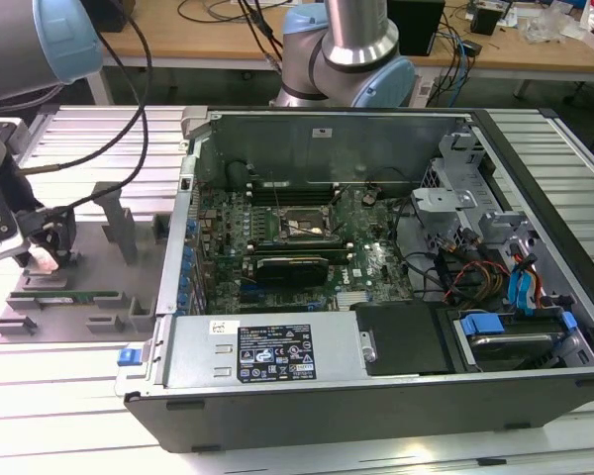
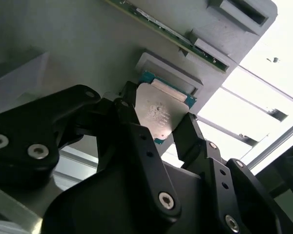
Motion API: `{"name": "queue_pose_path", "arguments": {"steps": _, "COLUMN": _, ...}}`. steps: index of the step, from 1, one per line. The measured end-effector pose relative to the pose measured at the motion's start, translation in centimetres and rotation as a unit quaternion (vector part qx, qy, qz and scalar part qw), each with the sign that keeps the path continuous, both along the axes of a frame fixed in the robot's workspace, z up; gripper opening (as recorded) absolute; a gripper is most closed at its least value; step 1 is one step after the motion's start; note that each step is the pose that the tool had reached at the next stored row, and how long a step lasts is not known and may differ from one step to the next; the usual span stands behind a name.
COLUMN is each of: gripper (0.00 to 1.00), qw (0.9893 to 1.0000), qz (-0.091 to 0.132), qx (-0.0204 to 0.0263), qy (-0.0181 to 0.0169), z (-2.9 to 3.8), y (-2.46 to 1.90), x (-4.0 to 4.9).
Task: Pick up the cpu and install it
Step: 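Pick up the cpu and move it towards the insertion slot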
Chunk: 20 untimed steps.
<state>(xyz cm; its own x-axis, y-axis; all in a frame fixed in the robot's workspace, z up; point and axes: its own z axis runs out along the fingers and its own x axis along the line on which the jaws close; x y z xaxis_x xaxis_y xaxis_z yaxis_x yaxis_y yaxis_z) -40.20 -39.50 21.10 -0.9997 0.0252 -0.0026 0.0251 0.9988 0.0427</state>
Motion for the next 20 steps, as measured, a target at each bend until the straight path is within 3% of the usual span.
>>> {"name": "queue_pose_path", "arguments": {"steps": 2, "gripper": 0.55, "qw": 1.0000, "qz": 0.000, "qx": 0.0000, "qy": -0.0001, "z": 0.72, "y": 0.00, "x": 0.01}}
{"name": "queue_pose_path", "arguments": {"steps": 6, "gripper": 0.55, "qw": 1.0000, "qz": 0.000, "qx": 0.0000, "qy": -0.0001, "z": 2.91, "y": 0.00, "x": 0.04}}
{"name": "queue_pose_path", "arguments": {"steps": 15, "gripper": 0.55, "qw": 1.0000, "qz": 0.000, "qx": 0.0000, "qy": 0.0000, "z": 6.59, "y": 0.00, "x": 0.04}}
{"name": "queue_pose_path", "arguments": {"steps": 17, "gripper": 0.55, "qw": 1.0000, "qz": 0.000, "qx": 0.0000, "qy": 0.0000, "z": 7.74, "y": 0.00, "x": 0.05}}
{"name": "queue_pose_path", "arguments": {"steps": 20, "gripper": 0.55, "qw": 1.0000, "qz": 0.000, "qx": 0.0000, "qy": 0.0000, "z": 8.80, "y": 0.00, "x": 0.04}}
